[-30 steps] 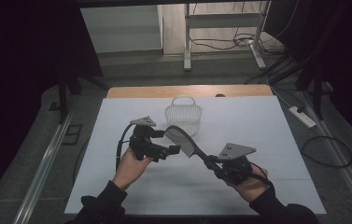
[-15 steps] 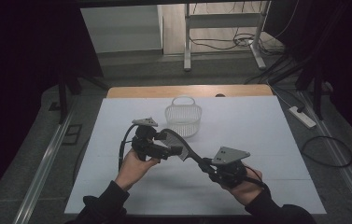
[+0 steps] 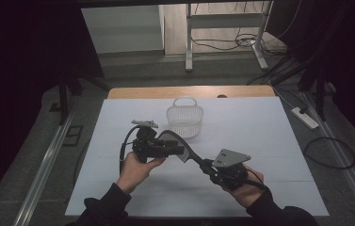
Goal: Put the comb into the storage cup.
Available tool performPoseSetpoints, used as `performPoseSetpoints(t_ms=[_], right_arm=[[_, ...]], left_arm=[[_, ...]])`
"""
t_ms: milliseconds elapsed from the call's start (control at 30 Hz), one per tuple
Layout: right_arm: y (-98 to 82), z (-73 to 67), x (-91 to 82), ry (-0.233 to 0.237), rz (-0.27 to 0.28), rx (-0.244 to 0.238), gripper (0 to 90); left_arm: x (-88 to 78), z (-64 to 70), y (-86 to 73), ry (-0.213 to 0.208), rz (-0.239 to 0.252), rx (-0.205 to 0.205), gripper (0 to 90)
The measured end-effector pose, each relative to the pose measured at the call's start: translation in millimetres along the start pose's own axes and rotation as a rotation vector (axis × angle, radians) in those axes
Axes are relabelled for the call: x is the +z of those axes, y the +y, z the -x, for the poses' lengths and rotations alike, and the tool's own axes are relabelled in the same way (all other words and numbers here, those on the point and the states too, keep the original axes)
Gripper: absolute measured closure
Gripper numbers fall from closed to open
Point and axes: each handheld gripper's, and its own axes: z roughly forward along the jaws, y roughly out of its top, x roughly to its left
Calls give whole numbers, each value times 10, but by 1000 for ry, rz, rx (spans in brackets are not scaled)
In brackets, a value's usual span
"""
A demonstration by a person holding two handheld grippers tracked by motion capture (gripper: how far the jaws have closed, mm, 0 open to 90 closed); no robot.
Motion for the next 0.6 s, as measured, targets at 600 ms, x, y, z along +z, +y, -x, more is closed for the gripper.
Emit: performPoseSetpoints(t_ms=[600], right_arm=[[-17, -10, 73, -8, -36, -25, 718]], left_arm=[[22, -114, -58, -186, 33, -135, 872]])
